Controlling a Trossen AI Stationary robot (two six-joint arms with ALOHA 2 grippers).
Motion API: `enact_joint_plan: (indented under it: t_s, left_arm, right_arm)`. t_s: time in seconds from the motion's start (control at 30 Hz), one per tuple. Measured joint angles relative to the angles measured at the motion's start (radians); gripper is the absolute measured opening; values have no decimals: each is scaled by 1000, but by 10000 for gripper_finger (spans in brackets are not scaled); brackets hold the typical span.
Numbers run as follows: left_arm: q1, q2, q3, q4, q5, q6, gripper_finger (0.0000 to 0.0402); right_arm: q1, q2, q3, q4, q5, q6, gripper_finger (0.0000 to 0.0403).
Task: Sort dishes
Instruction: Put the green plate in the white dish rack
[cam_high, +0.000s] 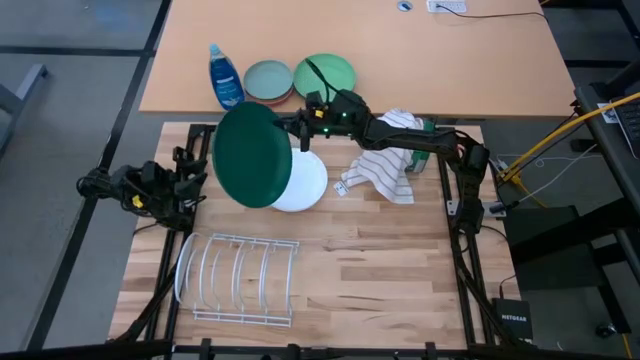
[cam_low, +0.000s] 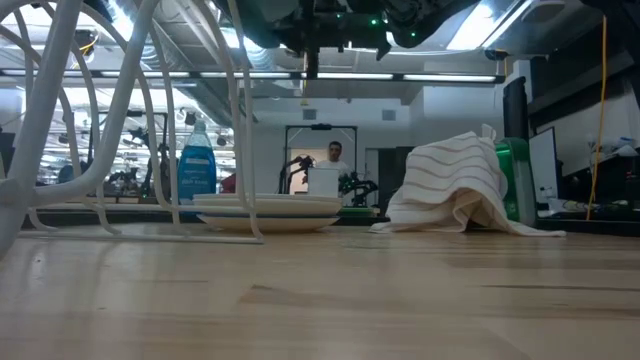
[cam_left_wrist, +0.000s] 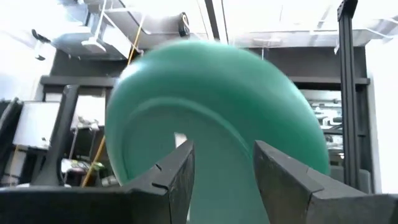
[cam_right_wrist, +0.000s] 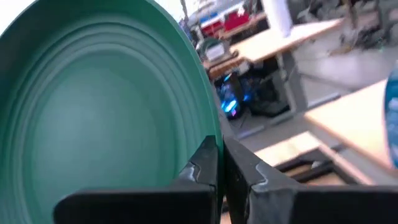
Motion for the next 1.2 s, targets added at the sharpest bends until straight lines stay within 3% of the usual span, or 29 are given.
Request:
enact_joint_plan:
  t_s: [0.3, 0.43, 0.67, 0.97, 1.2]
  left_arm:
    - [0, 0, -1, -59, 1, -15, 153]
    - [0, 0, -1, -58, 0, 61, 153]
    - [1, 0, -1, -56, -64, 194, 153]
    - [1, 0, -1, -56, -285, 240, 153]
    - [1, 0, -2, -56, -292, 234, 153]
  right_arm:
    - [1, 0, 0, 52, 242, -89, 8]
    - [1, 0, 0, 48, 315, -120, 8]
    - [1, 0, 0, 41, 376, -152, 8]
    - [23, 0, 0, 11, 471, -219, 8]
    - [46, 0, 0, -5, 521, -267, 8]
